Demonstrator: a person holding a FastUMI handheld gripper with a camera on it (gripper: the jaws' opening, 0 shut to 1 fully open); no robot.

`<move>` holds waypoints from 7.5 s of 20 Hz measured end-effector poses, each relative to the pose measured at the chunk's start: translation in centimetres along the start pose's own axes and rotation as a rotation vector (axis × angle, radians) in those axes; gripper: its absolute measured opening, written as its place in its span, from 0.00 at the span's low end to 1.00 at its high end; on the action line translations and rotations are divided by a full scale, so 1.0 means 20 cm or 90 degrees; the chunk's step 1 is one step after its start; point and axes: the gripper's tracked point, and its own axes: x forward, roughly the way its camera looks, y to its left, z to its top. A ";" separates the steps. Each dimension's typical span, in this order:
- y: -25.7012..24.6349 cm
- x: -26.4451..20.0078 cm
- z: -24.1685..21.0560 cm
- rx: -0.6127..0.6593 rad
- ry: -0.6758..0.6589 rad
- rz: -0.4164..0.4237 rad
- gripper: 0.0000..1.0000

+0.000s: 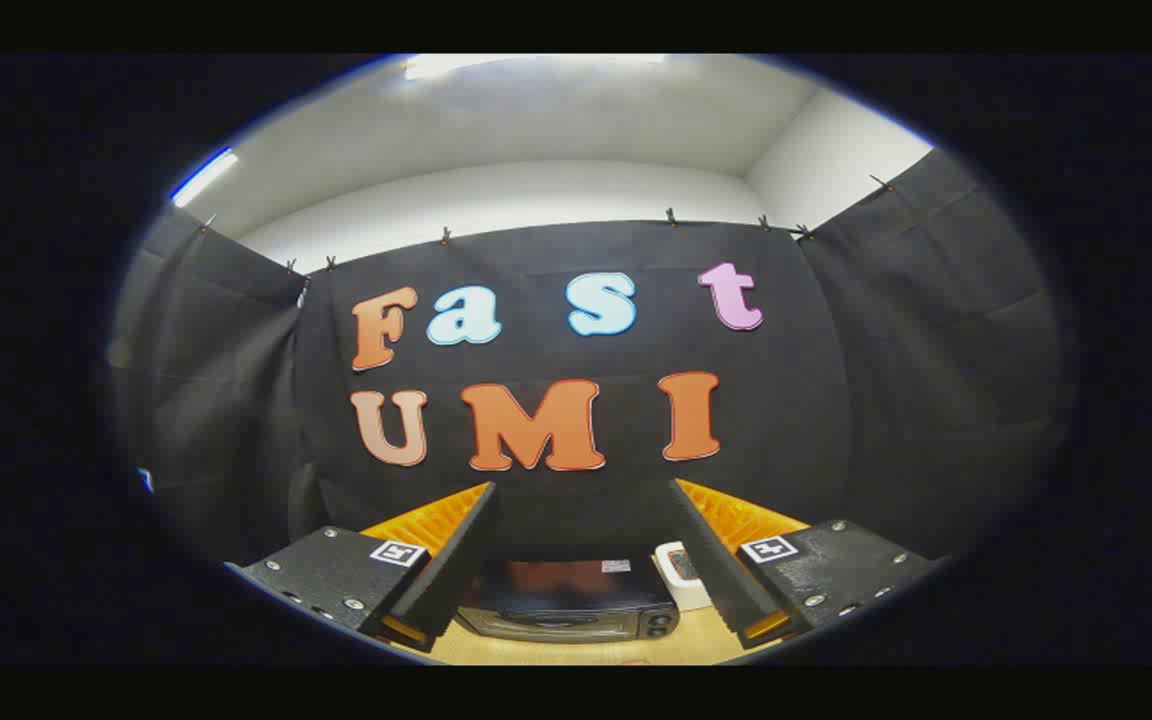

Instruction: Open the toaster oven, put the food inside, and close the toaster oven door.

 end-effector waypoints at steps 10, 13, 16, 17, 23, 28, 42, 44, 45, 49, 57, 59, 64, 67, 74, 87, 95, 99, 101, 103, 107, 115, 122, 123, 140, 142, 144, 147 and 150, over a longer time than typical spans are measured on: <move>0.02 -0.05 -0.01 -0.029 0.016 -0.013 0.99; 0.03 -0.07 -0.02 -0.032 0.019 -0.009 0.99; 0.02 -0.08 -0.03 -0.035 0.030 -0.009 0.99; 0.02 -0.08 -0.04 -0.036 0.033 -0.012 0.99; 0.01 -0.10 -0.02 -0.036 0.032 -0.018 0.99; 0.01 -0.12 -0.03 -0.038 0.036 -0.019 0.99; 0.14 0.00 -0.23 -0.033 0.086 0.018 0.99; 0.18 0.06 -0.34 -0.038 0.113 0.029 0.99; 0.20 0.09 -0.40 -0.044 0.124 0.033 0.99; 0.30 0.22 -0.68 -0.050 0.186 0.064 0.99; 0.32 0.38 -1.36 -0.057 0.340 0.069 0.99; 0.31 0.40 -1.48 -0.064 0.365 0.061 0.99; 0.30 0.40 -1.71 -0.076 0.418 0.058 0.99; 0.35 0.42 -1.76 -0.072 0.426 0.067 0.99; 0.37 0.43 -1.79 -0.075 0.423 0.067 0.99; 0.34 0.18 -1.79 -0.087 0.422 0.065 0.99; 0.32 -0.09 -1.85 -0.103 0.438 0.070 1.00; 0.31 -0.22 -1.91 -0.101 0.456 0.075 1.00; 0.29 -0.27 -1.94 -0.093 0.464 0.074 1.00; 0.29 -0.30 -1.98 -0.083 0.476 0.075 1.00; 0.28 -0.38 -2.06 -0.052 0.507 0.076 1.00; 0.25 -0.45 -2.27 -0.052 0.567 0.047 1.00; 0.24 -0.53 -2.39 -0.048 0.607 0.046 1.00; 0.24 -0.53 -2.39 -0.049 0.603 0.046 1.00; 0.09 -1.01 -2.16 -0.013 0.564 -0.011 0.99; 0.09 -1.08 -2.19 -0.018 0.574 -0.014 0.99; 0.10 -1.13 -2.22 -0.016 0.582 -0.015 0.99; 0.13 -1.18 -2.27 -0.012 0.596 -0.011 0.99; 0.17 -1.19 -2.33 -0.043 0.609 0.002 0.99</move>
